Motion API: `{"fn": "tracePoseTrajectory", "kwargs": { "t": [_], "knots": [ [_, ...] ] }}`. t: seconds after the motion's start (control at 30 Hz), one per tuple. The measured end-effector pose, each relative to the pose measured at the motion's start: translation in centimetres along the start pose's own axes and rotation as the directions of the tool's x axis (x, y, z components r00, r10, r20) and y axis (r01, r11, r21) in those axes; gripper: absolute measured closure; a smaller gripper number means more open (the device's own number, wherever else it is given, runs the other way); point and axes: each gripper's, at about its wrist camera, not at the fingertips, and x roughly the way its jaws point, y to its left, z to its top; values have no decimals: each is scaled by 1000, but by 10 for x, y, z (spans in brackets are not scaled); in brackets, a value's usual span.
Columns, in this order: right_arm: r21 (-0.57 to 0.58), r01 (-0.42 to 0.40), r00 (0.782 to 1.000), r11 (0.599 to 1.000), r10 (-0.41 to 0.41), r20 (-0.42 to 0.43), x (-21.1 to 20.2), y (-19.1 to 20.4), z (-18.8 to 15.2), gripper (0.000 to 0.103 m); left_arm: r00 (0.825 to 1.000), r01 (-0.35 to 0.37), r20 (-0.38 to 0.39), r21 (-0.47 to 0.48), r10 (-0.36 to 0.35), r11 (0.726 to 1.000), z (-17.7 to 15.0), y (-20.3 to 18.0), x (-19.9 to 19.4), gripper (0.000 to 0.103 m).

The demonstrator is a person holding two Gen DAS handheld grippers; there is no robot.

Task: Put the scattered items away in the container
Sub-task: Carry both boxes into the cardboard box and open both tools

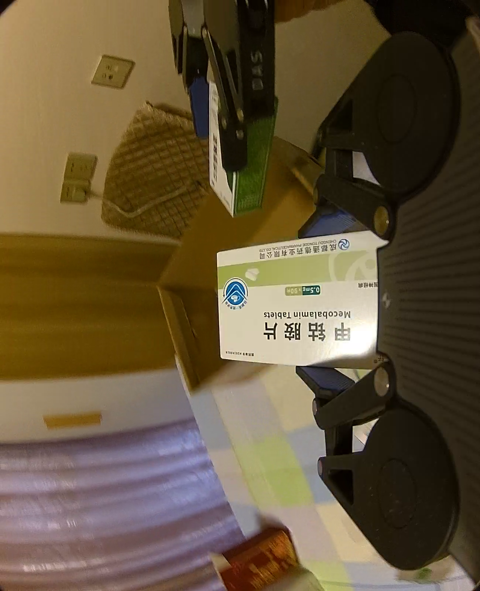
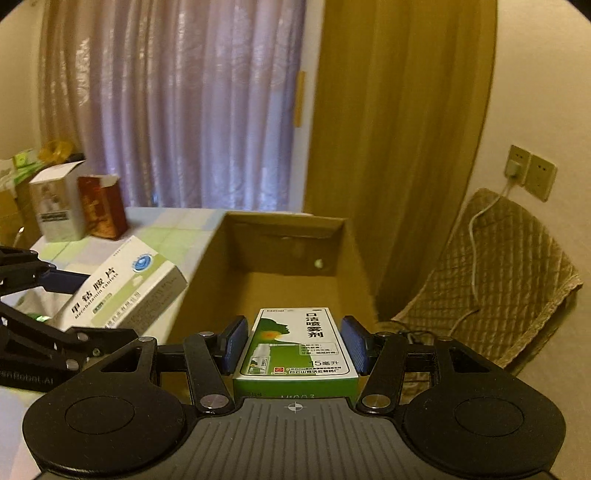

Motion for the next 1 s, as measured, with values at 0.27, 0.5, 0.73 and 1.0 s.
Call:
{"fn": "tracePoseTrajectory", "kwargs": {
  "t": [0.27, 0.5, 0.73, 1.0],
  "knots": [
    [51, -4, 999, 999, 7, -49, 28, -36, -6, 45, 998, 52, -24, 37, -51, 998, 24, -30, 47, 36],
    [68, -19, 998, 997, 24, -62, 44, -37, -8, 45, 999, 29, -24, 17, -28, 999, 24, -20, 53, 26],
    [76, -32, 997, 997, 37, -72, 56, -33, -8, 45, 999, -12, -35, -4, 12, 1000, 16, -1, 44, 26],
    [62, -81, 995, 995, 84, -48, 65, -24, -2, 14, 999, -43, -26, -43, 42, 998, 8, 10, 29, 25]
  ]
}}
